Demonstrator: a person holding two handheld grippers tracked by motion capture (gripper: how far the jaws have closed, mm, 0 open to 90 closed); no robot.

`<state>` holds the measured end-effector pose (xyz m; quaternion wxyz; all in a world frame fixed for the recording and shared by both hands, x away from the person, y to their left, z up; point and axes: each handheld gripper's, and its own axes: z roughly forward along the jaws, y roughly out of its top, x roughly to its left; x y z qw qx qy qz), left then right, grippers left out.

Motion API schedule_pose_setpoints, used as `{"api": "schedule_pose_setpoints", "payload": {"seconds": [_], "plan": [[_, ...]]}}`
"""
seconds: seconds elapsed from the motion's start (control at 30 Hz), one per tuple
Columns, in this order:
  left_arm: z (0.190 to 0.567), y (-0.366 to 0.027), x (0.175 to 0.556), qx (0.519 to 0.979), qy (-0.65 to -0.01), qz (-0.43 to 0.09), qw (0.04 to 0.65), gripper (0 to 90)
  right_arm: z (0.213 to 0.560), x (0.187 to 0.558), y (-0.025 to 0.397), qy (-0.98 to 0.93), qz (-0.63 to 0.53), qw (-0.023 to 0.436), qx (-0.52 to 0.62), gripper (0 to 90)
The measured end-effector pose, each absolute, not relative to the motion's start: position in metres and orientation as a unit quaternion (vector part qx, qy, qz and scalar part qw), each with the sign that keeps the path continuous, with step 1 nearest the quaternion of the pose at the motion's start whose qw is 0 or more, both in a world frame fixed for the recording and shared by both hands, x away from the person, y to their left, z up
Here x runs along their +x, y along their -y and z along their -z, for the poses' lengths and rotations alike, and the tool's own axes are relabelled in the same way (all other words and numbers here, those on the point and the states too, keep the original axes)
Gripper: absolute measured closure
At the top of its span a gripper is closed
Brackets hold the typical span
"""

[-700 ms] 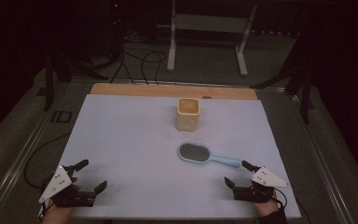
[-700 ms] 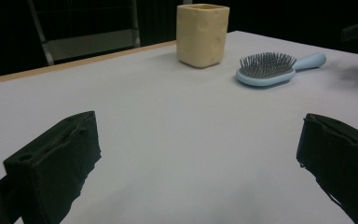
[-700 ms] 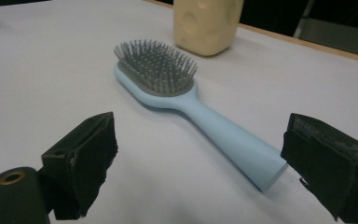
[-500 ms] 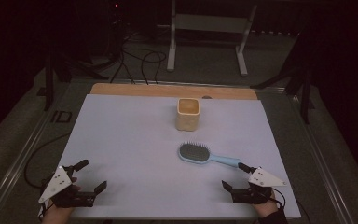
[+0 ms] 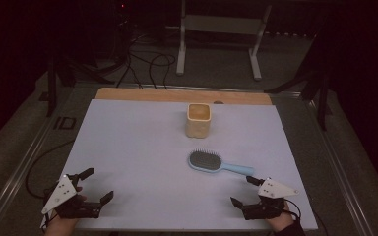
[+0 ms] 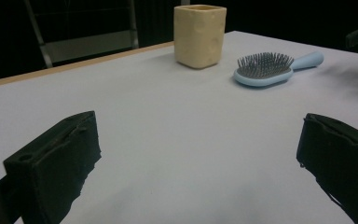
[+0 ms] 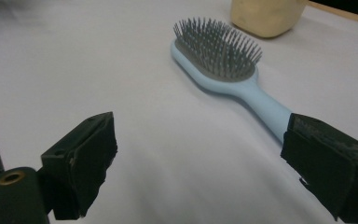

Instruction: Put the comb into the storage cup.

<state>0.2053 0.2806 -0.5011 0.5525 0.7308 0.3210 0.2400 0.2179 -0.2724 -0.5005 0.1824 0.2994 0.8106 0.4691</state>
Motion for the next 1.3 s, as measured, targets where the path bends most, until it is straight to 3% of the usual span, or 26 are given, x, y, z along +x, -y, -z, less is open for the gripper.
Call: {"api": "schedule_pose_setpoints", "payload": {"seconds": [0.67, 1.3], "plan": [[0.501, -0.280, 0.205, 0.731, -0.320, -0.240, 0.553, 0.0, 0.428, 0.231, 0.277, -0.805, -0.482, 0.231, 0.259, 9.6], [0.501, -0.280, 0.205, 0.730, -0.320, -0.236, 0.556, 0.0, 0.402, 0.272, 0.277, -0.805, -0.477, 0.252, 0.248, 9.6]]}}
